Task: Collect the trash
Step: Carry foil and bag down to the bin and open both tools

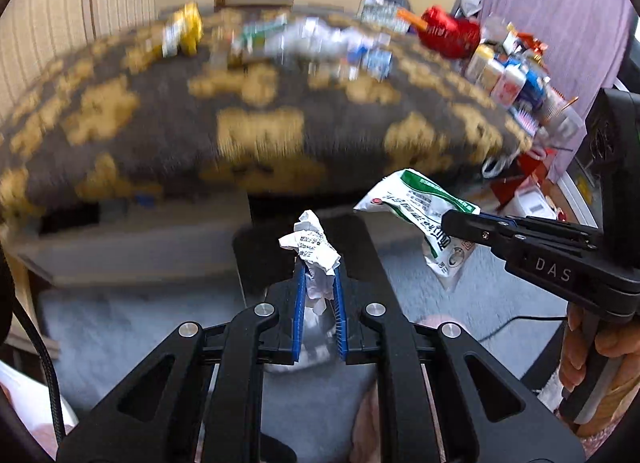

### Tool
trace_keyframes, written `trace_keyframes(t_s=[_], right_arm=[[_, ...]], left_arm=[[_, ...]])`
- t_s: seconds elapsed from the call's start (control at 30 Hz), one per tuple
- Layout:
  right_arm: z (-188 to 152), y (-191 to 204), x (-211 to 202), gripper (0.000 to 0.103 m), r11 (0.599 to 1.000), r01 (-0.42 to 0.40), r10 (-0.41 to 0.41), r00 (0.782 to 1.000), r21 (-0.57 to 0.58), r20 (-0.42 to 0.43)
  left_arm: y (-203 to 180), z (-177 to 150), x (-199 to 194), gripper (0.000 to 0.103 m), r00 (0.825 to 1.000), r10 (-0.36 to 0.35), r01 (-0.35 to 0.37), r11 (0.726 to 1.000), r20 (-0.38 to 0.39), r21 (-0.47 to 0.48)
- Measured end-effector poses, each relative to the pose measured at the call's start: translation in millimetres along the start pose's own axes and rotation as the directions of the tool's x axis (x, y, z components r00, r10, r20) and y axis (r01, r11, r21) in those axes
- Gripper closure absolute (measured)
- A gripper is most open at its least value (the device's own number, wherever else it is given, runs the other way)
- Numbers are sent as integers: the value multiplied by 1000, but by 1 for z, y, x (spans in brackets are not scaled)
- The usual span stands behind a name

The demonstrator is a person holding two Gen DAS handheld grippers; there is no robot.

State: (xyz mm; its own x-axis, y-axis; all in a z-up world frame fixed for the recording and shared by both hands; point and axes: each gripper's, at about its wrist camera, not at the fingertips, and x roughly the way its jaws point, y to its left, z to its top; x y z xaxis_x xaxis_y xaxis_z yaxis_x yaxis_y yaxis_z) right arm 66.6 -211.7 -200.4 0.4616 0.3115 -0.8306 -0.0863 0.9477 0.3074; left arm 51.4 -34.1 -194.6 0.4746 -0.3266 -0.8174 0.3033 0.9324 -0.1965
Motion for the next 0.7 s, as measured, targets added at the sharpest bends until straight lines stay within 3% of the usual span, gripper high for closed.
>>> trace_keyframes(t_s=[0.27,0.5,0.6,0.63,0.67,0.7], right_arm=[[-18,-14,60,95,998,-4,12,993,67,-120],[-18,-11,83,92,998,12,-1,987,65,-162],[-16,-11,87,91,997,13,-1,985,74,-170],[-15,-11,88,91,997,17,-3,985,77,-171],[-13,-11,88,87,997,24,-10,985,79,-173],[-11,-12,87,71,996,26,-12,985,83,-173]], left_arm=[[12,-26,63,91,986,-42,37,999,-159,-36],[16,-37,101,91,965,-77,62,996,-250,-66],[17,-36,100,84,965,-79,63,995,-251,-73],[19,-35,99,74,966,-72,57,996,-248,-68],[20,-34,97,71,969,-61,47,997,-241,-64],[22,-34,96,68,971,-55,42,997,-234,-62]])
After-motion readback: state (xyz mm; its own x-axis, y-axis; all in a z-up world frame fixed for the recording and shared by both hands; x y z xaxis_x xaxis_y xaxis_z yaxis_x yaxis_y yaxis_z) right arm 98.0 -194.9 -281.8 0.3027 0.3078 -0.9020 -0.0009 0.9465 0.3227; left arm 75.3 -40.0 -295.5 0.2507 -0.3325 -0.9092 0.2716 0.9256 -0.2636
